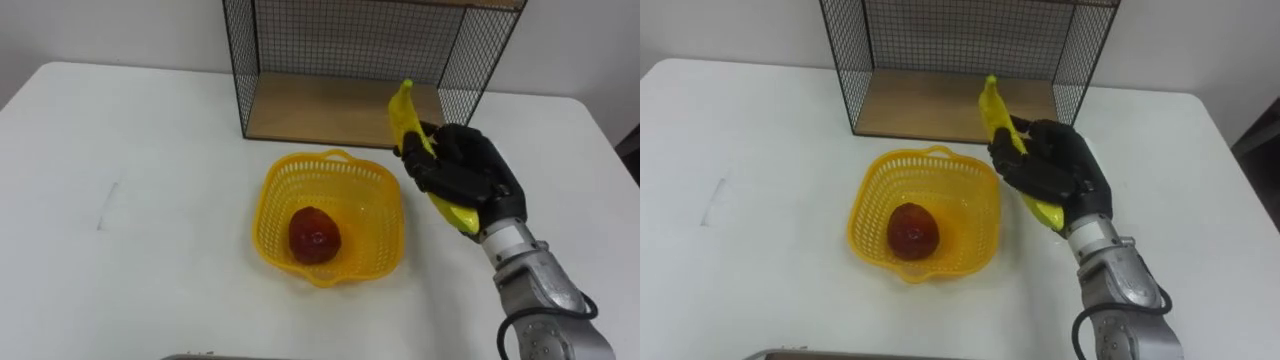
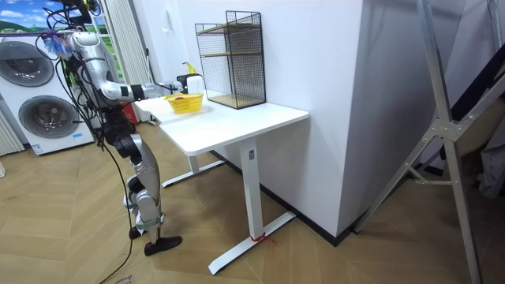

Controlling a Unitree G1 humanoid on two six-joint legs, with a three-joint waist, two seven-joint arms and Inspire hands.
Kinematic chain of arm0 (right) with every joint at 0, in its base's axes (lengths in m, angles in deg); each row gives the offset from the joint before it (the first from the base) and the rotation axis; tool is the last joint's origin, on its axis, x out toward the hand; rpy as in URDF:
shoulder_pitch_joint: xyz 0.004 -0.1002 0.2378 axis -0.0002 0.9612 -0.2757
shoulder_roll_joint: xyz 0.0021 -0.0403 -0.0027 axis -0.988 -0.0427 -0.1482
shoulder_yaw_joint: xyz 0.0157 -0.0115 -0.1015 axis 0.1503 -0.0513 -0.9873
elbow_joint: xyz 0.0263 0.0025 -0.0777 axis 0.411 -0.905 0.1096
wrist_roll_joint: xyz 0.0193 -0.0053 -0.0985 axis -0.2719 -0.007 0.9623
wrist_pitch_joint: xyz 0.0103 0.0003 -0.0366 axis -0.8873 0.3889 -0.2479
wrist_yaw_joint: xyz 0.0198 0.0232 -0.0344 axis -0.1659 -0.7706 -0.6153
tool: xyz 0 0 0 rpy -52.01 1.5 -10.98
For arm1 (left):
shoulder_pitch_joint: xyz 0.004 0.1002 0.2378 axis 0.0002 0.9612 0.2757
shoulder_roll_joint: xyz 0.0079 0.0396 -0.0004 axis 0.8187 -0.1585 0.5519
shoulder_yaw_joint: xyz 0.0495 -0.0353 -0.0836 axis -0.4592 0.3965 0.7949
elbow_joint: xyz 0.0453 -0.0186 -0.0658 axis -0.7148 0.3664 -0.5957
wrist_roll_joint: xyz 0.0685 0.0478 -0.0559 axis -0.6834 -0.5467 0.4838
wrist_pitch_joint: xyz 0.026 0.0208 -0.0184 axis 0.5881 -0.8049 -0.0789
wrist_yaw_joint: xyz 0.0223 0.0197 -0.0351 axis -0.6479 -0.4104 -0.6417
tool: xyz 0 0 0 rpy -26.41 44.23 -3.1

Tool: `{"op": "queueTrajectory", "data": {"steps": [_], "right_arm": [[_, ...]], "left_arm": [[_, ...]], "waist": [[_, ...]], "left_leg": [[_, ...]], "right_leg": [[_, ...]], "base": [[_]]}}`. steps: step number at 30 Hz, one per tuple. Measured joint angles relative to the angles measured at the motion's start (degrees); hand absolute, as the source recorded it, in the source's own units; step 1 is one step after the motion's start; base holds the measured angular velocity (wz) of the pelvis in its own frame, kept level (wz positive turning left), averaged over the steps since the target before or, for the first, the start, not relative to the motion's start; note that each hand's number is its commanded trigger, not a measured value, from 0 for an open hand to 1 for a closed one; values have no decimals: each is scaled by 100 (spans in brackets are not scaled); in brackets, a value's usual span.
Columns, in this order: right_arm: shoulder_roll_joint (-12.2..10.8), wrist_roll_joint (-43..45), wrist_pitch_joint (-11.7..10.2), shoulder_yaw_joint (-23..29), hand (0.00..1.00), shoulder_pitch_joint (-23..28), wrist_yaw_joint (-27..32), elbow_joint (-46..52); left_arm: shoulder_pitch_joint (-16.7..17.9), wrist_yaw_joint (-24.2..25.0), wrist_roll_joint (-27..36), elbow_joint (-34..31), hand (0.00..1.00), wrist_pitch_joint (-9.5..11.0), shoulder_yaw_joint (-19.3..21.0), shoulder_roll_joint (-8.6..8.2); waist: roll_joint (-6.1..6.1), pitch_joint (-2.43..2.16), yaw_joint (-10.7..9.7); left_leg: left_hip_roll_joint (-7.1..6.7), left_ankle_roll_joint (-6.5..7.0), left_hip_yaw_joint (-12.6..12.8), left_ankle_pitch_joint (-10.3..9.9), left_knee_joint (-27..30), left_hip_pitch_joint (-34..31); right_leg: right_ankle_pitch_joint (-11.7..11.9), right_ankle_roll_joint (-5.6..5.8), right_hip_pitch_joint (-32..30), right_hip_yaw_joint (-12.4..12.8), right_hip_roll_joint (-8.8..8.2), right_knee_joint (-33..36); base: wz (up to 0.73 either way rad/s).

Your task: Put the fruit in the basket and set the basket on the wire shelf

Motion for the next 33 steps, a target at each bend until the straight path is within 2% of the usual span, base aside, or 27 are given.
{"op": "queueTrajectory", "data": {"steps": [2, 6, 12, 15, 17, 18, 19, 20, 21, 33], "right_arm": [[27, 410, 1, -113, 100, -38, -8, 68], [73, 1146, 10, -282, 100, -83, -153, 381], [70, 1608, 14, -317, 100, -246, -265, 622], [68, 1808, 14, -351, 100, -255, -321, 624], [68, 1829, 14, -417, 100, -255, -337, 624], [69, 1834, 14, -463, 76, -256, -355, 629], [67, 1839, 14, -512, 45, -255, -364, 633], [62, 1858, 14, -523, 28, -255, -370, 634], [64, 1970, 14, -524, 0, -264, -366, 639], [81, 2209, 14, -548, 0, -373, -214, 637]], "left_arm": [[-41, 0, -1, 1, 0, 0, 3, 2], [-38, 41, 0, 1, 0, -28, 2, 30], [-78, 44, -3, 1, 0, -35, 2, 39], [-148, 45, -3, 2, 0, -35, -20, 47], [-126, 46, -3, 5, 0, -36, -114, 60], [-125, 47, -2, 31, 0, -36, -174, 66], [-128, 53, -1, 49, 0, -36, -218, 77], [-130, 56, -1, 51, 0, -36, -217, 78], [-139, 61, -2, 57, 0, -35, -218, 84], [-196, 63, 14, 164, 0, -40, -252, 121]], "waist": [[-33, -17, 35], [-18, -6, 57], [-50, 31, 139], [-116, 68, 199], [-139, 73, 202], [-142, 73, 201], [-142, 73, 192], [-143, 73, 188], [-146, 70, 192], [-165, 63, 171]], "left_leg": [[1, 0, 20, 0, 2, -20], [3, 4, 17, 3, -8, -18], [35, 6, 13, 4, -15, 2], [37, 6, 11, 5, -6, 2], [39, 6, 10, 5, 7, -4], [37, 5, 7, 5, 11, -8], [35, 6, 5, 5, 12, -11], [33, 6, 1, 5, 11, -13], [30, 6, -1, 5, 10, -13], [23, 11, -71, 7, -11, -14]], "right_leg": [[2, 0, -20, 20, -3, 14], [0, 2, -23, 59, 0, 21], [-1, 4, -11, 70, -10, 65], [0, 3, -7, 69, -10, 71], [1, 1, -3, 68, -8, 72], [1, 1, -3, 68, -9, 71], [1, 1, -3, 67, -11, 68], [1, 1, -3, 65, -12, 66], [1, 2, -4, 67, -12, 64], [0, 4, 6, -3, -21, 64]], "base": [[0], [0], [0], [0], [0], [0], [0], [0], [0], [2]]}}
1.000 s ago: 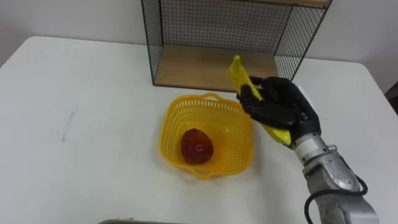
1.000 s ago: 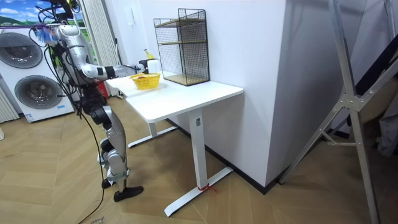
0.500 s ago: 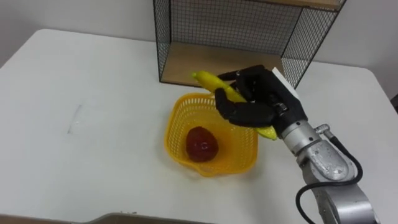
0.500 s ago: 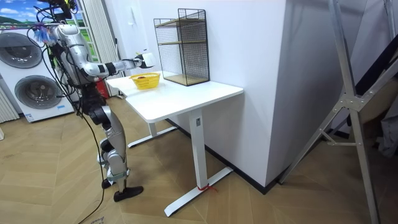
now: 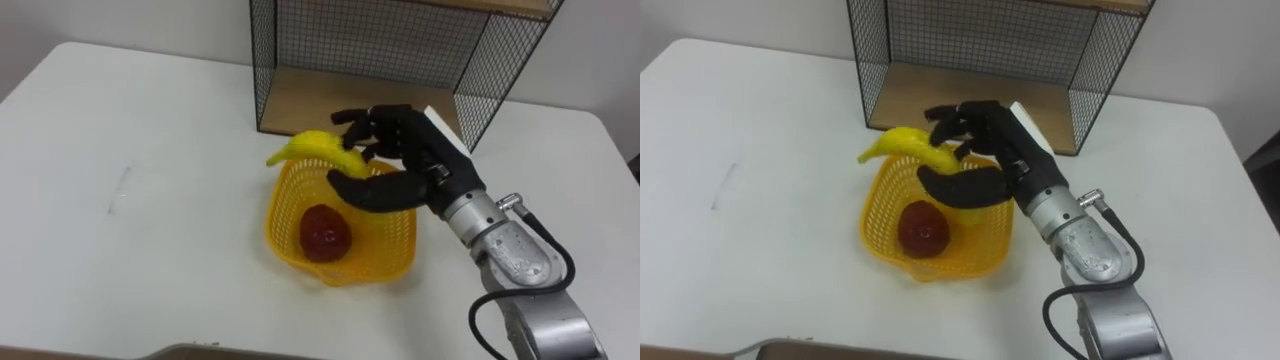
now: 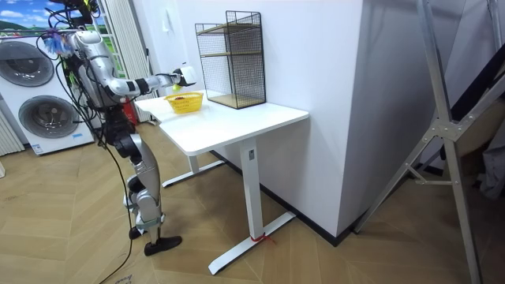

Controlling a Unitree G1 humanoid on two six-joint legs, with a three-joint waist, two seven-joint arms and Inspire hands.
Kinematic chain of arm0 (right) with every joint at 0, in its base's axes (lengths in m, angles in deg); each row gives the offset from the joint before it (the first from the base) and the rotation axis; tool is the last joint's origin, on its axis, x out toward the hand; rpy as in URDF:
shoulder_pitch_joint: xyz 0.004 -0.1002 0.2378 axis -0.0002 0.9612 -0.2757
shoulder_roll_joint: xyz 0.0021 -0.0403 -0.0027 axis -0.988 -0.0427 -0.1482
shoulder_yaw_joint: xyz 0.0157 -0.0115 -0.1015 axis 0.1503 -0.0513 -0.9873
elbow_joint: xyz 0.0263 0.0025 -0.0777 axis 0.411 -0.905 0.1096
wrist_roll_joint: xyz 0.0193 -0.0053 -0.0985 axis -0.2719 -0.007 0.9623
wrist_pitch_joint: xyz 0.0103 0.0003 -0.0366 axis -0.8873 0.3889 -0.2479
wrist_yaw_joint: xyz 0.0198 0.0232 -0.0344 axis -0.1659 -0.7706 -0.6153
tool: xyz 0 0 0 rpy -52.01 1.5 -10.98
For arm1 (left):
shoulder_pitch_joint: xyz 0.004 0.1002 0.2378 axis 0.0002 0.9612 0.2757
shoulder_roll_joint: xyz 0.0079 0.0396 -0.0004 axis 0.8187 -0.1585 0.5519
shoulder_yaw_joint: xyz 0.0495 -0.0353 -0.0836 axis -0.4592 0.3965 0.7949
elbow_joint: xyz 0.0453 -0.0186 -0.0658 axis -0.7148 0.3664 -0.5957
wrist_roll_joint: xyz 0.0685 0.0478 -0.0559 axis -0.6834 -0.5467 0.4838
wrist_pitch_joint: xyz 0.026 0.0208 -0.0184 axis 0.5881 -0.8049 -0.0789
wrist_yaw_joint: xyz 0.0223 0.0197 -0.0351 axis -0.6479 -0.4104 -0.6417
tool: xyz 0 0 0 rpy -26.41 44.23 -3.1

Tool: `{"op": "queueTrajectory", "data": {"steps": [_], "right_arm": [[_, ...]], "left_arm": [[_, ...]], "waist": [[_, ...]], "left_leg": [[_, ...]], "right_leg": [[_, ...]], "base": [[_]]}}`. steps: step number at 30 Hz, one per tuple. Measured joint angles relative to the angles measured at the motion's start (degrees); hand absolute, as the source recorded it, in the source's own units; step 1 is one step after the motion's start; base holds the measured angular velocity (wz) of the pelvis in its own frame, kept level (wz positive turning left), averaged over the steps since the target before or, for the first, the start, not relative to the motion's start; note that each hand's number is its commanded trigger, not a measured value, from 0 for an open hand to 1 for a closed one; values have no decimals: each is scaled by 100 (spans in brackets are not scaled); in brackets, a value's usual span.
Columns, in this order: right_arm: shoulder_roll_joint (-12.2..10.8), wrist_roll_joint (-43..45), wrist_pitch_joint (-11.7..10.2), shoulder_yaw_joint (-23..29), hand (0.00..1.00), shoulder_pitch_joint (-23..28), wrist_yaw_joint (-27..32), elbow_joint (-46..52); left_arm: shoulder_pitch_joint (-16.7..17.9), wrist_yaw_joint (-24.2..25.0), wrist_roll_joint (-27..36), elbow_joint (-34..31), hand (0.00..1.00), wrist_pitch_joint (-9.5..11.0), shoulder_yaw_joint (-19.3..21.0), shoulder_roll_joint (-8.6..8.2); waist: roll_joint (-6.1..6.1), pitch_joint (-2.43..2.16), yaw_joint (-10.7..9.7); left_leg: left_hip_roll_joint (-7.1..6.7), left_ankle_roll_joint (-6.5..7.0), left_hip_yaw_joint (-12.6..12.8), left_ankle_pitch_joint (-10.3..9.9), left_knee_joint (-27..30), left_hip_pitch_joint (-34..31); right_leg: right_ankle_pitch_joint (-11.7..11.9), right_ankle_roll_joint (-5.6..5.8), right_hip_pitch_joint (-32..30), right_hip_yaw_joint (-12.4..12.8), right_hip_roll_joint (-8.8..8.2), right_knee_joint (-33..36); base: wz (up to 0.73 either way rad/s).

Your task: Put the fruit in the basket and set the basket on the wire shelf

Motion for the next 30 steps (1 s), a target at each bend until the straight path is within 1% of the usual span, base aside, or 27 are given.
{"op": "queueTrajectory", "data": {"steps": [8, 15, 17, 18, 21, 30], "right_arm": [[2, -10, 7, -185, 0, 23, 77, -17], [-12, -17, 7, -200, 0, 28, 73, -19], [-12, -17, 7, -201, 0, 44, 73, -21], [-12, -15, 7, -201, 0, 59, 73, -21], [-12, -15, 7, -201, 0, 100, 77, -21], [-11, -68, 7, -208, 0, 290, 94, -53]], "left_arm": [[12, 0, -9, 5, 0, -4, -43, 1], [2, 1, -10, -7, 0, -3, -46, 1], [-5, 1, -8, -11, 0, -1, -58, 0], [-11, 1, -8, -11, 0, -1, -60, -2], [-19, 1, -8, -11, 0, -1, -60, -3], [-12, -21, 99, -9, 0, 0, -64, -2]], "waist": [[-7, -7, -5], [-7, -12, -8], [-4, -22, -7], [-6, -34, -3], [-3, -39, 2], [7, -36, 5]], "left_leg": [[-6, 0, -51, 0, 17, -15], [-10, 0, -63, 0, 53, -48], [-14, 0, -67, 0, 62, -64], [-14, 0, -71, 0, 73, -80], [-14, 0, -76, 0, 83, -85], [-10, 0, -75, 0, 90, -82]], "right_leg": [[0, 0, 17, -48, -9, -1], [0, 0, 8, -65, -14, -2], [0, 0, -1, -69, -15, -2], [0, 0, -14, -70, -16, -1], [0, 0, -13, -74, -16, 1], [1, 0, -12, -57, -15, 4]], "base": [[2], [0], [0], [0], [0], [0]]}}
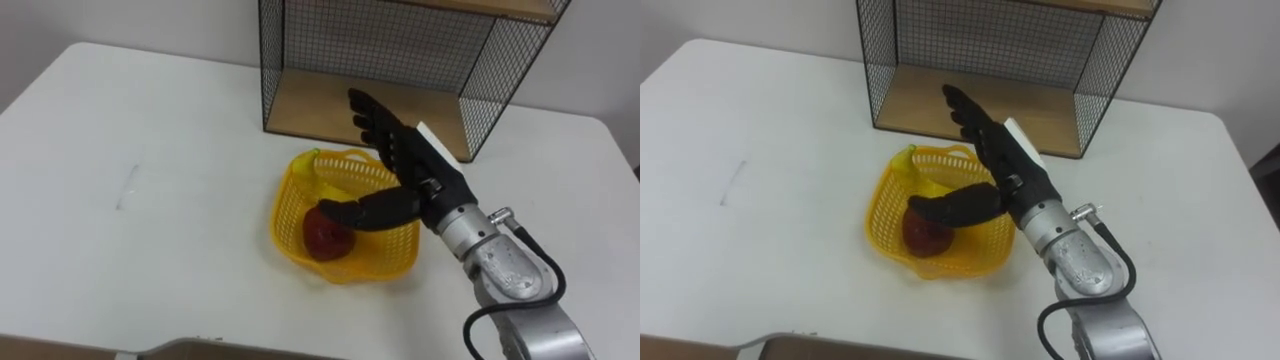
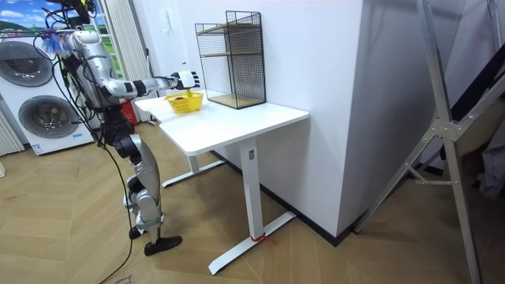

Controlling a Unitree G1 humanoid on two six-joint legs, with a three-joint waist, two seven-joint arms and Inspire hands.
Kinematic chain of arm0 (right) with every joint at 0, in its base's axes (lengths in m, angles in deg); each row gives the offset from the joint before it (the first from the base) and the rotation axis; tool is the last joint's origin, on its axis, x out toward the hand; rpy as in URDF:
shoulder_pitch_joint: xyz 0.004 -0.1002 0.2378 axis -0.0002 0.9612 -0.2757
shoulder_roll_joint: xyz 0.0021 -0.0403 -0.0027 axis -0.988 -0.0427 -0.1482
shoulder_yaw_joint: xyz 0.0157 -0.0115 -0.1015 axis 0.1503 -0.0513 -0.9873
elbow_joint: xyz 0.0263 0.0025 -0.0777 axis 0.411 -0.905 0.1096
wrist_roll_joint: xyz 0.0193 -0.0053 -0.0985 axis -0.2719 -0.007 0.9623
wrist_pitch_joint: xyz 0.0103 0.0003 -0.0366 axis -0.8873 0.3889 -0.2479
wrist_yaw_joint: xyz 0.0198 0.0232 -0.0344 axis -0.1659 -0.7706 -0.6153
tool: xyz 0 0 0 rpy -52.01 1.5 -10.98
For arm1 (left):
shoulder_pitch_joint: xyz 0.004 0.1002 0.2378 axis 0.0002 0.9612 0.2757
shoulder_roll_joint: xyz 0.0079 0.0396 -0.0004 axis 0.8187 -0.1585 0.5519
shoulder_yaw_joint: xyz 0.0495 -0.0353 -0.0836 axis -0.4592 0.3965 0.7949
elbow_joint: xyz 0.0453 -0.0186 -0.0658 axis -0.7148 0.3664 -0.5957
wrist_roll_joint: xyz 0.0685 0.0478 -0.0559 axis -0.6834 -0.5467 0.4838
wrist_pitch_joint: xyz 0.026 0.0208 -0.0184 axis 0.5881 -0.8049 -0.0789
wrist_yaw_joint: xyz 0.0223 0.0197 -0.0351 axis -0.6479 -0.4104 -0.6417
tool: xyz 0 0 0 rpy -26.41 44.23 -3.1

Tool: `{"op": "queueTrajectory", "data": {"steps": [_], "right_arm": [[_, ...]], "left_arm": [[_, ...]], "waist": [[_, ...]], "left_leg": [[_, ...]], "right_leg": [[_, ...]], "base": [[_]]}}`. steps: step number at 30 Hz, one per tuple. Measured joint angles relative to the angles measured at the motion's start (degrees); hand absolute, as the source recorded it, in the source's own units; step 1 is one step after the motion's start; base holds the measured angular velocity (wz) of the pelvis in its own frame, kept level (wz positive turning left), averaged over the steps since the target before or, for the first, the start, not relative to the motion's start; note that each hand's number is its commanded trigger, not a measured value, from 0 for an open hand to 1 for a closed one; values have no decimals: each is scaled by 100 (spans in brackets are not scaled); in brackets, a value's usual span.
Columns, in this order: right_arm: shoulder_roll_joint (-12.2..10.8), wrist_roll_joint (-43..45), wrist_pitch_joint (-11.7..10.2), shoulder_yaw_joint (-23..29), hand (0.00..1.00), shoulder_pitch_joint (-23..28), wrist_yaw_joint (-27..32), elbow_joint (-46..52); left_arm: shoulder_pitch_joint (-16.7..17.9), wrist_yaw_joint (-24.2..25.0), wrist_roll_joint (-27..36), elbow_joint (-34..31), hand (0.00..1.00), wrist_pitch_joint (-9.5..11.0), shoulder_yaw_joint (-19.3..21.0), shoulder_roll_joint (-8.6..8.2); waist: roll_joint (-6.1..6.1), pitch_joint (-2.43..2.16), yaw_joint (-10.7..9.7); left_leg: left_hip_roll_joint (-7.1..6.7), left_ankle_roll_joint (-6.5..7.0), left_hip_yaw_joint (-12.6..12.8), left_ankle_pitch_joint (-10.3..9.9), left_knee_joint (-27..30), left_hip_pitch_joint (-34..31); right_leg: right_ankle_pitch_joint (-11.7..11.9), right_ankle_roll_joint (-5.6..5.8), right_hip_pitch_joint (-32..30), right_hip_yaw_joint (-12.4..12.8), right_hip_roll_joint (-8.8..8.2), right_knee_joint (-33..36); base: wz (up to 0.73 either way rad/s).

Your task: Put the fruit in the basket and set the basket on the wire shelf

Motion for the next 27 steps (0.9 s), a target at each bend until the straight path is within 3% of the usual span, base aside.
{"op": "queueTrajectory", "data": {"steps": [5, 9, 13, 15, 16, 18, 21, 23, 25, 27], "right_arm": [[4, -279, 0, 22, 0, -3, 107, 2], [4, -1091, -4, 371, 0, -8, 237, 9], [-4, -1633, -17, 1009, 0, 22, 697, 309], [1, -1979, -122, 1320, 0, 73, 890, 477], [0, -2165, -202, 1501, 0, 155, 1033, 506], [8, -2352, -203, 1770, 0, 311, 1256, 624], [40, -2435, -214, 2060, 0, 457, 1544, 677], [45, -2417, -215, 2131, 0, 515, 1697, 684], [46, -2254, -232, 2237, 0, 563, 1851, 691], [43, -2075, -290, 2338, 0, 703, 2019, 694]], "left_arm": [[15, -24, 322, -1, 0, 30, 14, -7], [77, -25, 974, 28, 0, 148, 227, -34], [255, -27, 2033, 59, 0, 351, 933, -51], [323, -63, 2505, 57, 0, 383, 1308, -54], [364, -119, 2789, -7, 0, 417, 1534, -53], [424, -257, 3115, -167, 0, 472, 1884, -53], [474, -907, 3462, -775, 0, 552, 2283, -75], [457, -1396, 3518, -1306, 0, 609, 2495, -86], [302, -1999, 3486, -1832, 0, 872, 2747, -64], [218, -2411, 3478, -2376, 0, 985, 2938, -70]], "waist": [[56, -6, -16], [174, -3, -63], [266, 2, -132], [337, 37, -164], [361, -5, -170], [389, -9, -167], [430, 1, -168], [430, -25, -175], [452, -35, -155], [440, -40, -140]], "left_leg": [[1, 0, 15, 0, 0, 0], [-11, 1, 1, 0, 1, 8], [7, 1, 7, 0, -9, 15], [9, 0, 14, 1, -41, 90], [9, 0, 12, 1, -44, 106], [10, -1, 13, 0, -40, 123], [9, -2, -7, -1, -45, 147], [9, -3, -6, 0, -42, 154], [-11, -6, -5, 8, -42, 164], [-28, -5, -6, 10, -49, 169]], "right_leg": [[1, 2, -5, 31, 11, -3], [3, 3, 13, 8, 1, -3], [3, 3, 14, 13, 7, -7], [2, 3, 73, 26, 15, -22], [2, 4, 112, 22, 19, -58], [3, 5, 156, -8, 14, -84], [3, 5, 168, 3, 17, -84], [3, 4, 169, 11, 13, -74], [3, 4, 169, 31, 15, -55], [1, 6, 169, 32, 13, -53]], "base": [[0], [1], [-1], [-2], [4], [6], [0], [0], [0], [0]]}}
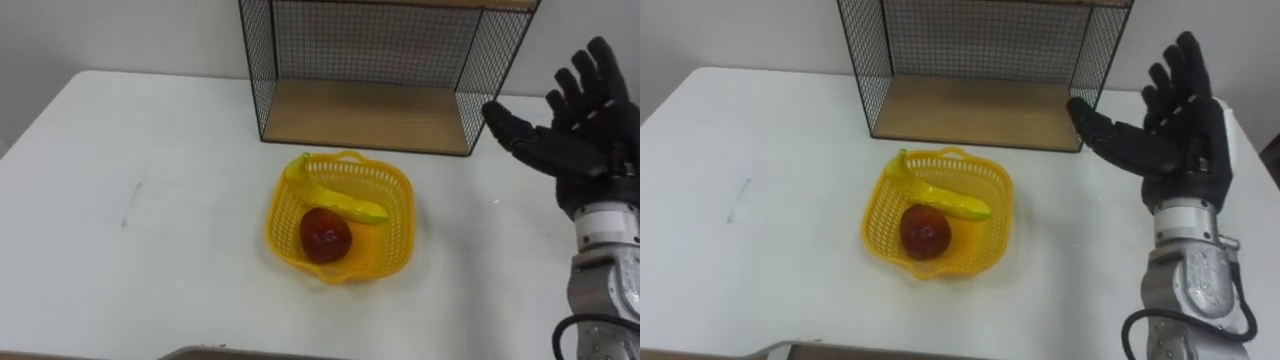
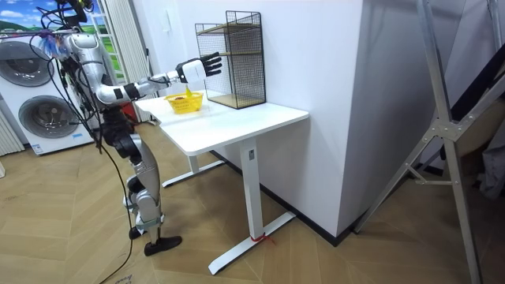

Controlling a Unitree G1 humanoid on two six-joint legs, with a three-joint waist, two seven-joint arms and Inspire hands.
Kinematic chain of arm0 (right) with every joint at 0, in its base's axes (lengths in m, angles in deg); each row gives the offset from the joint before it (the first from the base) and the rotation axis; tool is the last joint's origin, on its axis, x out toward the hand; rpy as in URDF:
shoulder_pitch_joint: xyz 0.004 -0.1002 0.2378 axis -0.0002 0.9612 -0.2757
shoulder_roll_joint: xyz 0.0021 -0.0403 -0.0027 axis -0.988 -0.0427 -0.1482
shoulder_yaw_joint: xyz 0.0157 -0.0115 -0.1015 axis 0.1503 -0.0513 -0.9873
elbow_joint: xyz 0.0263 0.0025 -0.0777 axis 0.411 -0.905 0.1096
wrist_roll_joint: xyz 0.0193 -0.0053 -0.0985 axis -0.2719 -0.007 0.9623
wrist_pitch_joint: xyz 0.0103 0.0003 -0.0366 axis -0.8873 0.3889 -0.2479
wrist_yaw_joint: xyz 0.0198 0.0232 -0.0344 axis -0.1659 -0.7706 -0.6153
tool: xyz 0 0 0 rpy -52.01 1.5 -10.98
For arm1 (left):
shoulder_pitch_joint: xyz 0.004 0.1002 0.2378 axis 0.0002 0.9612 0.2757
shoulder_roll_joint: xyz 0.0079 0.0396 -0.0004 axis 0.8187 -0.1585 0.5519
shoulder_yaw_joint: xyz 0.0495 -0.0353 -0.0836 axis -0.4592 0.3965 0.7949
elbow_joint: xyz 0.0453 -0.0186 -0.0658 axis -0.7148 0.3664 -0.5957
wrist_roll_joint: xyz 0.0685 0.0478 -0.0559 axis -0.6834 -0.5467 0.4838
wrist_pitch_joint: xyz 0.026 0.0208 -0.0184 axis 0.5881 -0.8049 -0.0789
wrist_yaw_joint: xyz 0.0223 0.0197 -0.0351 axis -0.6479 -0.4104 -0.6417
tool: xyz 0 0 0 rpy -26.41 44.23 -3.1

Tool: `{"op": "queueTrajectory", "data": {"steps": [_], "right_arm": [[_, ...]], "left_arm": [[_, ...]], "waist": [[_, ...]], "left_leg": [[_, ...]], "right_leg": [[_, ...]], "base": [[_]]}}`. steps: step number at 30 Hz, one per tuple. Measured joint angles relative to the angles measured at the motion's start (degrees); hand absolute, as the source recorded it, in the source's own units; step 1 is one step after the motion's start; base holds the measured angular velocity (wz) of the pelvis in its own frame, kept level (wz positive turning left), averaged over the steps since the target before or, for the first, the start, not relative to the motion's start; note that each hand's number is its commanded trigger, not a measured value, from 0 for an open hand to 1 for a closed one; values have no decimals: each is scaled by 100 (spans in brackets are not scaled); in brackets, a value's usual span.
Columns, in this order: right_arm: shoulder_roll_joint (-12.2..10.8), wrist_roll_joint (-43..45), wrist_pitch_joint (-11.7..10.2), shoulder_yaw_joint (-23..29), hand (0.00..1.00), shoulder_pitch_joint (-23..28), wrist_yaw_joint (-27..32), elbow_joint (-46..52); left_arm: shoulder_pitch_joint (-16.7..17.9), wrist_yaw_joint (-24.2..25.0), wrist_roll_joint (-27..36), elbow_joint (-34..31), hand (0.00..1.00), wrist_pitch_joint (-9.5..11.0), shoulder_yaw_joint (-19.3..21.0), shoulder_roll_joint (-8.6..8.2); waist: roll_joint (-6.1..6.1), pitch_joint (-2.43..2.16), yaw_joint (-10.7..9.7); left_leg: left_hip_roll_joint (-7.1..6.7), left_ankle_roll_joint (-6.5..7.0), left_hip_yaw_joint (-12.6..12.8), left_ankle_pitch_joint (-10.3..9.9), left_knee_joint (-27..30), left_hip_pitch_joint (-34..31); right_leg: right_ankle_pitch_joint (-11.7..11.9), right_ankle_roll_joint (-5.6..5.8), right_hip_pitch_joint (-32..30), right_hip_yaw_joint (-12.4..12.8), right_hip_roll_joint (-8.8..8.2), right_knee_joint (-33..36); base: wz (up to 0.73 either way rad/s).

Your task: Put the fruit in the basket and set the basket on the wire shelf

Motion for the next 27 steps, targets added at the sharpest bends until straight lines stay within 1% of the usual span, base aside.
{"op": "queueTrajectory", "data": {"steps": [2, 3, 4, 5, 6, 7, 8, 9, 10, 11, 12, 14, 15, 17, 18, 19, 20, 21, 22, 23, 24, 26, 27], "right_arm": [[-6, 60, -6, 93, 0, 148, 268, 0], [-7, 60, -6, 125, 0, 173, 322, 0], [-10, 59, -11, 169, 0, 183, 416, 0], [-10, 68, -54, 176, 0, 191, 477, 0], [-13, 68, -73, 186, 0, 225, 513, 0], [-27, 83, -93, 196, 0, 302, 576, 0], [-39, 113, -93, 188, 0, 311, 589, 0], [-55, 150, -95, 181, 0, 311, 582, 0], [-55, 149, -95, 183, 0, 325, 539, 0], [-55, 149, -95, 181, 0, 341, 524, 0], [-62, 150, -96, 179, 0, 392, 475, 0], [-116, 193, -96, 183, 0, 424, 371, -4], [-115, 197, -102, 184, 0, 422, 348, -16], [-128, 267, -168, 162, 0, 419, 286, -135], [-129, 310, -174, 123, 0, 420, 215, -235], [-131, 311, -174, 53, 0, 424, 182, -280], [-135, 312, -175, -54, 0, 425, 159, -279], [-141, 313, -177, -108, 0, 425, 142, -279], [-161, 314, -194, -193, 0, 425, 82, -279], [-171, 315, -219, -266, 0, 425, 2, -280], [-172, 315, -221, -304, 0, 425, -57, -281], [-252, 300, -258, -364, 0, 427, -290, -358], [-288, 300, -284, -365, 0, 427, -343, -413]], "left_arm": [[33, -587, 7, -906, 0, 125, 61, -20], [36, -701, 7, -1116, 0, 165, 66, -38], [64, -960, -44, -1488, 0, 175, 65, -72], [119, -1214, -55, -1664, 0, 174, 64, -105], [126, -1312, -46, -1800, 0, 177, 78, -142], [114, -1474, -47, -2147, 0, 184, 89, -195], [107, -1529, -47, -2298, 0, 188, 89, -196], [88, -1577, -39, -2604, 0, 195, 95, -195], [88, -1562, -14, -2904, 0, 242, 72, -194], [87, -1548, 45, -3034, 0, 290, 58, -193], [83, -1505, 99, -3228, 0, 374, 34, -193], [61, -1345, 96, -3475, 0, 408, 16, -192], [44, -1284, 95, -3499, 0, 418, -19, -188], [-3, -1039, 123, -3620, 0, 437, -213, -186], [-6, -846, 210, -3736, 0, 459, -385, -185], [-12, -642, 334, -3790, 0, 535, -561, -183], [-11, -452, 460, -3854, 0, 559, -718, -185], [-13, -363, 471, -3886, 0, 560, -795, -185], [-42, -140, 462, -3947, 0, 568, -938, -186], [-106, 93, 462, -3948, 0, 572, -1056, -186], [-122, 216, 462, -3947, 0, 572, -1100, -186], [-178, 642, 462, -3948, 0, 572, -1302, -182], [-194, 757, 462, -3948, 0, 571, -1359, -183]], "waist": [[-57, -12, -7], [-71, -18, 4], [-87, -36, 9], [-80, -26, 11], [-80, -21, 4], [-106, -34, 15], [-113, -36, 22], [-114, -34, 15], [-99, -25, 8], [-91, -21, 7], [-73, -14, 11], [-44, 6, -40], [-38, 11, -39], [-4, 36, -28], [-4, 57, -31], [-3, 79, -33], [-6, 92, -39], [-20, 89, -54], [-51, 90, -52], [-72, 104, -51], [-82, 107, -52], [-129, 80, -97], [-148, 69, -114]], "left_leg": [[5, 0, 9, 0, -16, 15], [5, 1, 16, 0, -26, 21], [7, 3, 45, 1, -43, 29], [8, 4, 71, 1, -42, 27], [7, 4, 74, 1, -39, 27], [-1, 4, 71, 1, -43, 26], [-1, 4, 71, 1, -46, 25], [3, 4, 66, 1, -57, 24], [7, 4, 59, 0, -66, 25], [5, 4, 59, 0, -70, 25], [2, 5, 59, 0, -76, 25], [-1, 4, 66, 0, -79, 21], [-4, 4, 66, 0, -79, 21], [-9, 5, 65, 0, -70, 18], [-16, 4, 64, 0, -70, 18], [-16, 4, 61, 0, -69, 12], [-14, 4, 65, 0, -64, -2], [-14, 4, 65, 0, -61, -21], [-10, 3, 69, 0, -45, -84], [-10, 3, 65, 0, -20, -94], [-11, 3, 64, 0, -16, -98], [-4, 3, 67, 0, -15, -99], [-2, 3, 68, 0, -16, -98]], "right_leg": [[-20, 15, -10, 3, -6, 27], [-35, 18, -25, 15, -11, 55], [-43, 22, -62, 59, -12, 82], [-40, 22, -76, 91, -4, 76], [-39, 21, -77, 90, -3, 72], [-39, 21, -79, 84, -1, 67], [-39, 21, -78, 85, 2, 67], [-39, 22, -78, 85, 2, 67], [-40, 23, -78, 83, -3, 68], [-40, 23, -79, 84, -4, 67], [-40, 23, -82, 84, -6, 68], [-41, 24, -94, 89, -2, 69], [-41, 24, -91, 87, -3, 70], [-41, 24, -91, 85, -2, 70], [-41, 24, -90, 81, -1, 68], [-41, 23, -94, 78, 0, 67], [-43, 21, -111, 79, 2, 66], [-46, 19, -133, 87, 4, 70], [-46, 17, -184, 96, 7, 71], [-46, 16, -192, 99, 8, 64], [-46, 17, -193, 97, 8, 60], [-46, 20, -191, 98, 11, 41], [-47, 20, -190, 97, 10, 41]], "base": [[0], [-8], [-14], [-13], [-6], [0], [0], [0], [0], [0], [0], [0], [0], [0], [0], [0], [0], [0], [0], [0], [0], [0], [0]]}}
